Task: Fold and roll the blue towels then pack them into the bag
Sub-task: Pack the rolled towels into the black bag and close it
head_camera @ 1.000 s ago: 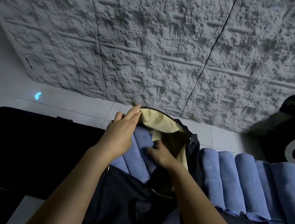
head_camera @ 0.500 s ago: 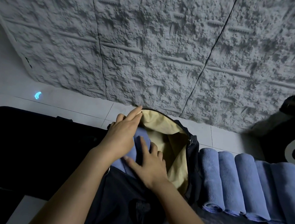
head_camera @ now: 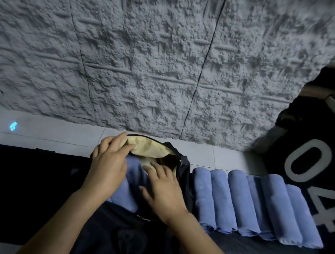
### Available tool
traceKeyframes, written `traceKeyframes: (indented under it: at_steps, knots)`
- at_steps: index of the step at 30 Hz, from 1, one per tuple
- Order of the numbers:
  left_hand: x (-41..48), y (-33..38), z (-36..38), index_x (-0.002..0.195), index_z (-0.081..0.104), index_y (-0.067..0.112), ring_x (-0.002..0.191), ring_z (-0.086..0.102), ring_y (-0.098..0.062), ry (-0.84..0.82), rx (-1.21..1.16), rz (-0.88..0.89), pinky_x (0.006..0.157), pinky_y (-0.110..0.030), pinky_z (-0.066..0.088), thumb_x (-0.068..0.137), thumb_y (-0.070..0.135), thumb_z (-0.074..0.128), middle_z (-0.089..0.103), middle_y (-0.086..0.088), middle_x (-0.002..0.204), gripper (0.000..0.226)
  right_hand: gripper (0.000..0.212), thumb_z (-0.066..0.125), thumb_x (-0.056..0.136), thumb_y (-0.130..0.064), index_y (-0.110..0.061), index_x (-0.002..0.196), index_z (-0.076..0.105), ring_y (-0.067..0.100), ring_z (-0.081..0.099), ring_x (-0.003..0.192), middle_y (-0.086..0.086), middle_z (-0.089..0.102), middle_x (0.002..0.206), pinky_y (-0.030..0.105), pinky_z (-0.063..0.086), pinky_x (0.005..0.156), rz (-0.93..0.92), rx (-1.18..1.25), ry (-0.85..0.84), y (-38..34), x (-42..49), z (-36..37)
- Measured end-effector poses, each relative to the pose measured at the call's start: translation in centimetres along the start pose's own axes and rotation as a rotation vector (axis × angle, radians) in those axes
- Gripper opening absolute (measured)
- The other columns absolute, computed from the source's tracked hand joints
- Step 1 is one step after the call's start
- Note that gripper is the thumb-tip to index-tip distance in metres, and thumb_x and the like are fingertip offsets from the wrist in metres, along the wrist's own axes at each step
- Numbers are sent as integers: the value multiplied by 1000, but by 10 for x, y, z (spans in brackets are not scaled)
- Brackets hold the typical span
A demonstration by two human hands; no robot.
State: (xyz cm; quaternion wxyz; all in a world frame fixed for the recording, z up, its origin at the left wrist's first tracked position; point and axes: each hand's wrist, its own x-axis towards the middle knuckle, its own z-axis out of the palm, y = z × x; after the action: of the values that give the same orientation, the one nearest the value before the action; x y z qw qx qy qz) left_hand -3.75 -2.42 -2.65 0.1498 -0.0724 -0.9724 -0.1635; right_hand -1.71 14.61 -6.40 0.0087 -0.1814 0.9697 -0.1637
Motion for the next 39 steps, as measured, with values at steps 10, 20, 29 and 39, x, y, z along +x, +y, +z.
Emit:
traceKeyframes:
  at_steps: [10,20,29,39]
  knots:
    - [-44,140,60,125,57,20,128,38,-17,-335,-270,282,109,-28,29,89,13,45,43,5,142,38,36,48,87,-25,-21,123,49,32,47,103,6,50,127,40,43,79,591,-200,250,176,-102,-83]
    - [-58,189,102,140,38,15,139,20,-16,-669,-72,333,111,-32,22,96,26,43,29,1,148,45,63,52,85,-31,-12,138,23,36,45,112,15,48,124,43,45,86,1040,-10,53,236,-138,-82]
    - [-46,224,78,121,62,15,94,58,4,-484,-1062,-248,97,-29,46,96,21,51,65,-3,116,28,43,66,76,-23,-15,108,38,18,58,78,1,58,89,28,43,68,686,547,381,137,-114,-99]
    - [-62,179,38,138,38,35,130,34,12,-464,-1233,-175,107,-15,32,78,38,73,41,19,142,69,28,51,97,-19,-4,116,38,-16,53,52,-3,44,86,6,41,46,659,1284,267,64,-86,-73]
